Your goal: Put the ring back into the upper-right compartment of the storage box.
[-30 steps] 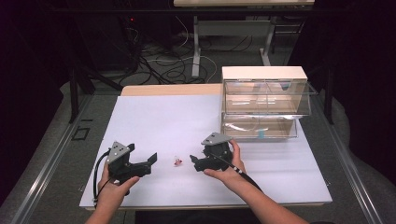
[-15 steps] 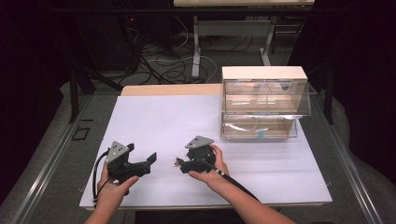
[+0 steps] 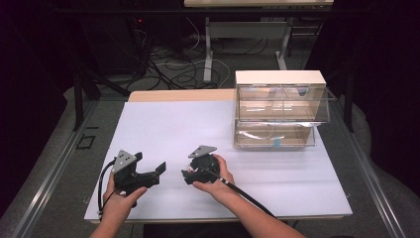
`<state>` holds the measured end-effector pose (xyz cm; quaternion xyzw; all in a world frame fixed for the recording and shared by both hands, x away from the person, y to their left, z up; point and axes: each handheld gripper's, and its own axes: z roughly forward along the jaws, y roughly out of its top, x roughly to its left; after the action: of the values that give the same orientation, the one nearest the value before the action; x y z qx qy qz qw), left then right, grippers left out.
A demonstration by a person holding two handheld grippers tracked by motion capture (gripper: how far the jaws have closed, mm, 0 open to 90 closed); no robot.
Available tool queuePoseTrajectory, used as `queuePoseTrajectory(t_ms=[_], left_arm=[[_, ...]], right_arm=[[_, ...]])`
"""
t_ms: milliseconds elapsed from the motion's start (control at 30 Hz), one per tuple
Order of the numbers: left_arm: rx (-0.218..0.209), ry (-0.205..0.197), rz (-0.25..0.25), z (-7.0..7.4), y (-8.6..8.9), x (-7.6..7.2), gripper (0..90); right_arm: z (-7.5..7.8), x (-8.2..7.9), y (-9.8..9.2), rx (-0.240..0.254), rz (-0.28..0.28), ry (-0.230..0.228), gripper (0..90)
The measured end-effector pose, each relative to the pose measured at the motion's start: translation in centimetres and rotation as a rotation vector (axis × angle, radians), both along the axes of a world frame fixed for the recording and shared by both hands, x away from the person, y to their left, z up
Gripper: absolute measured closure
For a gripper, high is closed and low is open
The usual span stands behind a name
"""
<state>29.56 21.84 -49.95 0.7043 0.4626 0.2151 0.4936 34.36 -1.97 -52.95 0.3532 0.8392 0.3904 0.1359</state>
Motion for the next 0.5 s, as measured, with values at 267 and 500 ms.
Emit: queuePoseTrajectory(t_ms=[267, 500], left_arm=[[0.002, 0.002, -0.001, 0.0, 0.0, 0.0, 4.1], [0.001, 0.001, -0.003, 0.0, -0.1, 0.0, 4.1]], right_arm=[[-0.6, 0.4, 0.3, 0.002, -0.013, 0.026, 29.9], [-1.2, 0.7, 0.6, -0.005, -0.009, 0.026, 32.2]])
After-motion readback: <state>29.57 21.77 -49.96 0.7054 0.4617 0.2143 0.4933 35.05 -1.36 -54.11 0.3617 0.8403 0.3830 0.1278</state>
